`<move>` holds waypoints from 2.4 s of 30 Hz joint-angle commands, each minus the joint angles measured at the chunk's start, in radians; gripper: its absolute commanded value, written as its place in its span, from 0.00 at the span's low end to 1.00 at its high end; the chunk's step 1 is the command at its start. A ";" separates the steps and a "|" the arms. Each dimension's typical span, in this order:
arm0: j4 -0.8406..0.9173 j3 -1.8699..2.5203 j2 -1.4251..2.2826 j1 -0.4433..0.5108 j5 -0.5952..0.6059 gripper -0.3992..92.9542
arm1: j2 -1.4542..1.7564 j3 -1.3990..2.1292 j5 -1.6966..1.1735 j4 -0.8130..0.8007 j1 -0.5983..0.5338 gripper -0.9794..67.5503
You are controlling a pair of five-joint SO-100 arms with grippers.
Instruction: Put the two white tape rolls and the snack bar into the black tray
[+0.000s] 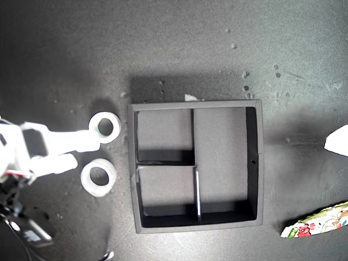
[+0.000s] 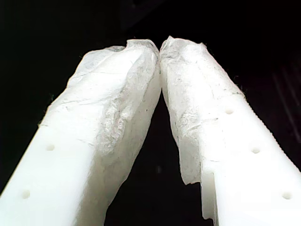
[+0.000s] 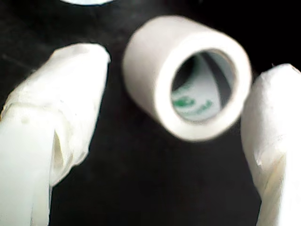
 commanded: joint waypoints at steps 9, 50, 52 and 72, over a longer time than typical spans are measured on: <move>-0.049 -0.126 -0.273 -0.049 0.023 0.23 | 0.006 0.011 0.080 0.061 -0.038 0.01; 0.354 -0.946 -0.439 -0.049 0.069 0.01 | -0.026 -0.400 -0.589 0.078 -0.097 0.01; 0.351 -1.023 -0.526 -0.006 0.055 0.01 | -0.124 -0.482 -0.635 0.080 -0.135 0.01; 0.945 -2.439 -1.684 0.132 -0.091 0.00 | -1.086 -0.942 0.652 0.183 -0.532 0.19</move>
